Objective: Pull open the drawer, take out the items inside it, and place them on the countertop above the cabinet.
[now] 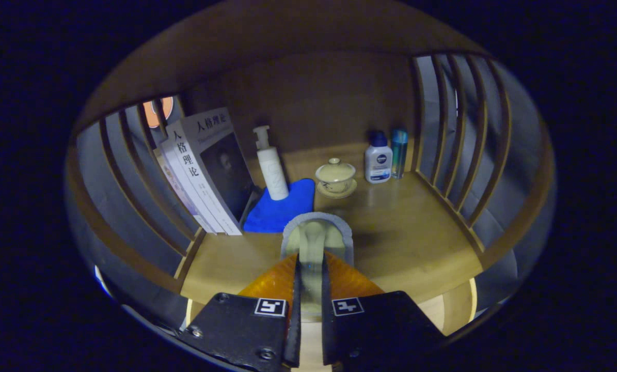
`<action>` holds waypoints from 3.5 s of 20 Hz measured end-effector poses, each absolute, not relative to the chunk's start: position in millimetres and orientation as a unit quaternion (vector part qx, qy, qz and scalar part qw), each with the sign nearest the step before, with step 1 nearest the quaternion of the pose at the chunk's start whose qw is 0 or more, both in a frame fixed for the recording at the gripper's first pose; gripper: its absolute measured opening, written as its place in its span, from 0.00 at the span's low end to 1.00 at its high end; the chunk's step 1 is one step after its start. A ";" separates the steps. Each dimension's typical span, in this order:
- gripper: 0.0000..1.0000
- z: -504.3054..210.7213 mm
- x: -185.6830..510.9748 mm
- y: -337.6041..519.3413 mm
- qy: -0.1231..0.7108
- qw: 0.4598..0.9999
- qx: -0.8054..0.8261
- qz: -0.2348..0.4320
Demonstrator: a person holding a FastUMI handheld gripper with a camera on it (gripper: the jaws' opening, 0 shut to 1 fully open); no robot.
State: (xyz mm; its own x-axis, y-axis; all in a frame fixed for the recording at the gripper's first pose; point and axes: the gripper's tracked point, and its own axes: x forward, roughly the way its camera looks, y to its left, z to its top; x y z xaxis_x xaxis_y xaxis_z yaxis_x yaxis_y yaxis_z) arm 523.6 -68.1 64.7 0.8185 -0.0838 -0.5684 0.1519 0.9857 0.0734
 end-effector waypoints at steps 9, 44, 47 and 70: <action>0.20 30.8 558.9 -72.4 0.309 0.945 0.062 -0.085; 1.00 23.5 211.5 -24.0 0.051 0.998 -0.027 -0.001; 1.00 -4.3 198.0 -31.6 0.027 0.999 -0.042 -0.014; 1.00 -148.1 215.2 -54.4 0.087 0.991 -0.028 -0.094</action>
